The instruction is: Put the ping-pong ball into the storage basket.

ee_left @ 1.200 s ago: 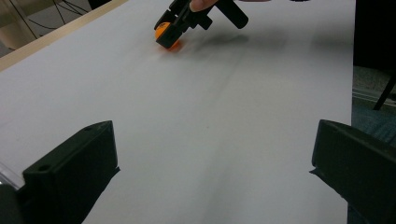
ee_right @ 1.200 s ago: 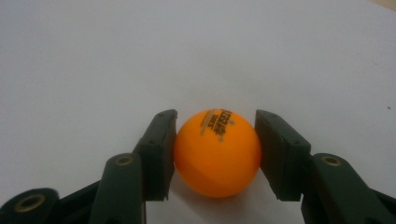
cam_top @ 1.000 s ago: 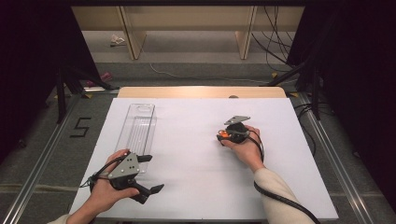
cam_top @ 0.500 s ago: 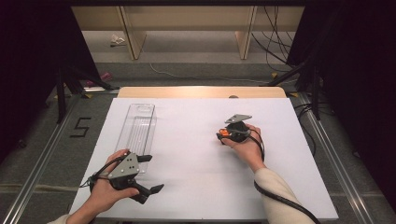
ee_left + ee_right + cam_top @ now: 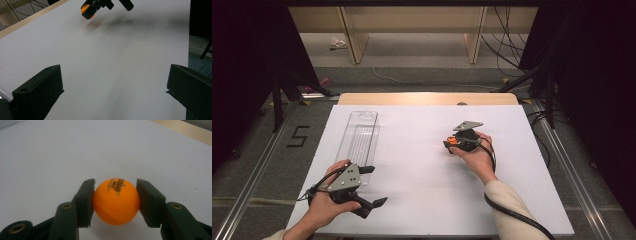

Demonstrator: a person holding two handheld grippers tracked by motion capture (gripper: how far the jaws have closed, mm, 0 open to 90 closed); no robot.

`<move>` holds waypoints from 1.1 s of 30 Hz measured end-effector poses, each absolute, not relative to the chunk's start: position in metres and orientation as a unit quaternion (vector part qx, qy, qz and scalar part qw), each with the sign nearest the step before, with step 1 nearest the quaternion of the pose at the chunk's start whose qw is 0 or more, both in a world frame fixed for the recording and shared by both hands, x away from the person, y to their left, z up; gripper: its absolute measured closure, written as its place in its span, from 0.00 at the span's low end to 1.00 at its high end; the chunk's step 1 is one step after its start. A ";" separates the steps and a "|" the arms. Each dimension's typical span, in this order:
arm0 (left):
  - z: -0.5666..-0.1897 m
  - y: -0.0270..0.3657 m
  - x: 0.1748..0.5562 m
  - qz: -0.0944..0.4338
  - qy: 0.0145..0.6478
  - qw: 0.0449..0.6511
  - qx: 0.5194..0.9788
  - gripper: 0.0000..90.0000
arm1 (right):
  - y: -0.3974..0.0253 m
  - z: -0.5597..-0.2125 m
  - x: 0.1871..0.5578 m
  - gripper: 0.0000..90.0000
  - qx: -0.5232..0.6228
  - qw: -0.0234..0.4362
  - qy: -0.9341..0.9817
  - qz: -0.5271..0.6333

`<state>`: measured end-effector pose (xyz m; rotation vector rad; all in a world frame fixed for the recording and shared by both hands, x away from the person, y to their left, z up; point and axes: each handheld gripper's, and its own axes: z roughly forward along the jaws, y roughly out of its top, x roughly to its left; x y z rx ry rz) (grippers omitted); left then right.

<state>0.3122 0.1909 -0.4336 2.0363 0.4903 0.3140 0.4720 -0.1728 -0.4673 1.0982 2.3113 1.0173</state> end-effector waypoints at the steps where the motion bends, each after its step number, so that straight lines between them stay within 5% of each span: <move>1: -0.434 0.191 0.312 0.129 0.202 0.490 0.838 0.00 | -0.172 -0.467 0.472 0.57 0.391 0.192 0.823 0.364; 33: -0.433 0.191 0.312 0.128 0.201 0.490 0.838 0.00 | -0.161 -0.455 0.466 0.57 0.374 0.195 0.822 0.382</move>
